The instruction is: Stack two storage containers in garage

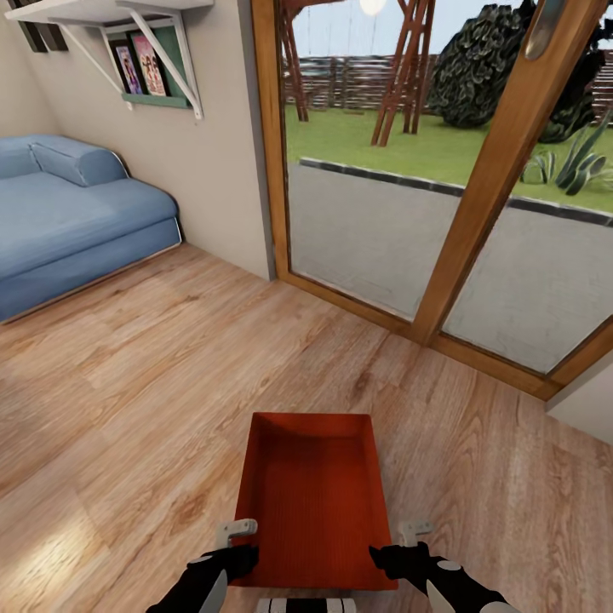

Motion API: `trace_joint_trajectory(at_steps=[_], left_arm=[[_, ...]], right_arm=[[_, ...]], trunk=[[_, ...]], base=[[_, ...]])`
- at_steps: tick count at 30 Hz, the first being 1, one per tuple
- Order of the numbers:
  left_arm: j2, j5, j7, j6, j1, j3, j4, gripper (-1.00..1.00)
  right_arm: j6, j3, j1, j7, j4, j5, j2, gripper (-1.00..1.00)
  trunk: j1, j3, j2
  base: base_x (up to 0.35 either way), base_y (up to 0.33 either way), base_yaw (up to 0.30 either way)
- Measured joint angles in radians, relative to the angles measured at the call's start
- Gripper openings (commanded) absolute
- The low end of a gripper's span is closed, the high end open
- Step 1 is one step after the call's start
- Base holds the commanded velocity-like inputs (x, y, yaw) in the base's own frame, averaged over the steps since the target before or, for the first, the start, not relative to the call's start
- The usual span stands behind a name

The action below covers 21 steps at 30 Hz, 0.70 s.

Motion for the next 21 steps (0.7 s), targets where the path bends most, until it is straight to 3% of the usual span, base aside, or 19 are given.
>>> trace_joint_trajectory(at_steps=[21], left_arm=[[0.003, -0.002, 0.001, 0.001, 0.000, -0.001, -0.001, 1.00]], right_arm=[[-0.002, 0.000, 0.000, 0.000, 0.000, 0.000, 0.000, 1.00]], trunk=[[0.000, 0.000, 0.000]], base=[[0.000, 0.000, 0.000]])
